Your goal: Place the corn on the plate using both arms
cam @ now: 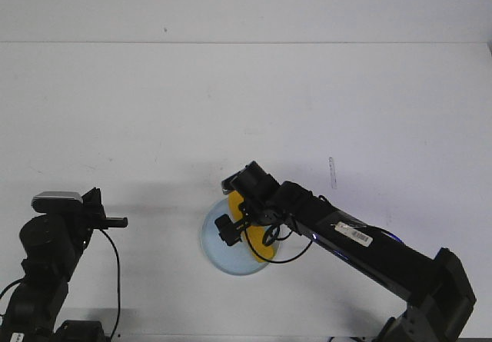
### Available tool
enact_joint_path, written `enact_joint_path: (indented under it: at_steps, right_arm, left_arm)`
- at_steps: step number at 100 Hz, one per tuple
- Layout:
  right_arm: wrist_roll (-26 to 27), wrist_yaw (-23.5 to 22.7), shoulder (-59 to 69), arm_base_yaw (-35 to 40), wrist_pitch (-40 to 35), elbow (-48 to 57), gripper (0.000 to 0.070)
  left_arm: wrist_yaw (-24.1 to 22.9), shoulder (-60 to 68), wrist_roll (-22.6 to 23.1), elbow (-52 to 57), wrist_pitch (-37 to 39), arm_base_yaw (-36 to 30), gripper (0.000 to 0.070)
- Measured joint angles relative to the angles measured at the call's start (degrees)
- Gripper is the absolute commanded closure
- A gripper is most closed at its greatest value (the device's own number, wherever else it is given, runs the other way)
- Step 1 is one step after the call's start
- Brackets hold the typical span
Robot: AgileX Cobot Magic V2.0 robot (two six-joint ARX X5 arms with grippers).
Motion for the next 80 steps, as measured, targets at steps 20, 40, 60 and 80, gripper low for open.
enact_joint_path:
  at_steps: [20, 40, 60, 80]
  right_arm:
    - [-4.0, 4.1, 0.0, -2.3, -3.2, 11.8, 0.0310]
    - [-9.2, 11.9, -0.2, -7.8, -5.8, 22.4, 0.0696]
    - [-12.7, 15.4, -2.0, -17.4, -7.9, 22.8, 0.0695]
    - [-13.6, 15.4, -2.0, -29.1, -11.1, 19.6, 0.0695]
  left_arm:
    - [0.0, 0.0, 0.0, 0.0, 0.0, 0.0, 0.0700]
    - [0.0, 0.0, 0.0, 0.0, 0.0, 0.0, 0.0700]
    - [0.0, 0.0, 0.0, 0.0, 0.0, 0.0, 0.0700]
    - [0.0, 0.0, 0.0, 0.0, 0.0, 0.0, 0.0700]
